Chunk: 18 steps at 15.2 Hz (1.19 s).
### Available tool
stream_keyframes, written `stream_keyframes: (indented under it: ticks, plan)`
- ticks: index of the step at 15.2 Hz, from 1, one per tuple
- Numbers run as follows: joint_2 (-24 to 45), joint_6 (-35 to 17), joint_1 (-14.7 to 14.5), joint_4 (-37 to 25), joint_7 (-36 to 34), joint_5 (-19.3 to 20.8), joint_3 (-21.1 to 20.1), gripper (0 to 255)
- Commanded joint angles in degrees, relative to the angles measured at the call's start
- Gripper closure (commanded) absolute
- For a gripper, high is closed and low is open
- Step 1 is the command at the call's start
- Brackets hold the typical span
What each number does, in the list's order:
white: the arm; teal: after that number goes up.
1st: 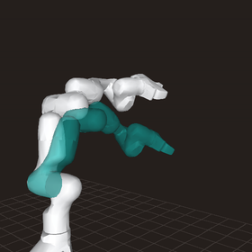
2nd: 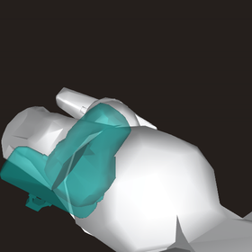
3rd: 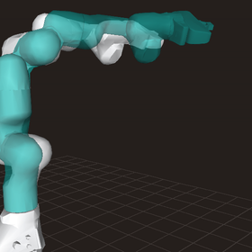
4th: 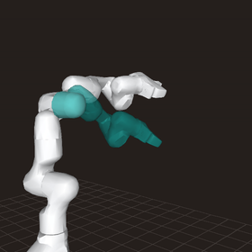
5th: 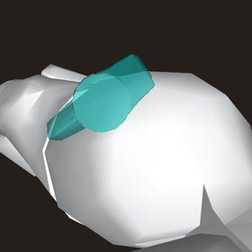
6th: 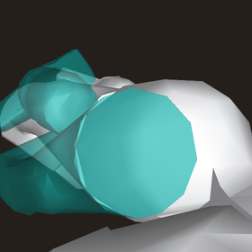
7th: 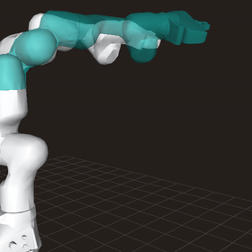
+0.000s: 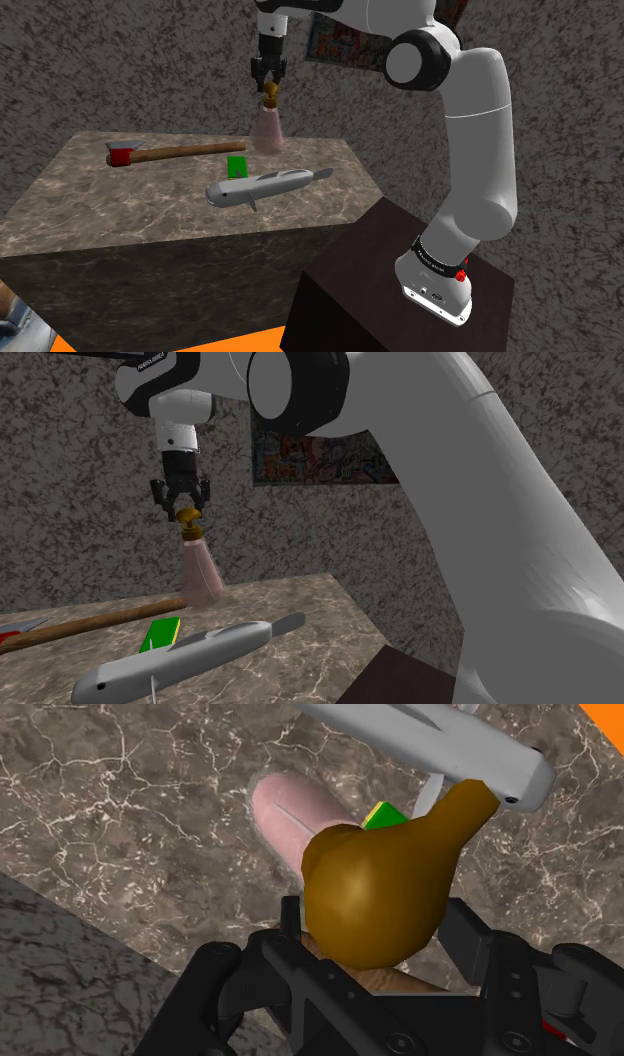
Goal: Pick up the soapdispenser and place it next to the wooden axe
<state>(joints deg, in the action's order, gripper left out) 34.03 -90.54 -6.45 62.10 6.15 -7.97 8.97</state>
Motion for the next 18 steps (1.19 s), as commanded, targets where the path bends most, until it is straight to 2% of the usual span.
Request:
stream_keyframes:
  ticks: [1,11,18]
  plan:
    - [-0.3,-1.7,-0.2,2.0,0.1,0.0,0.0,255]
    - [-0.5,-9.5,-0.6,10.0,0.7,-0.1,-0.1,255]
    - [-0.5,-9.5,-0.6,10.0,0.7,-0.1,-0.1,255]
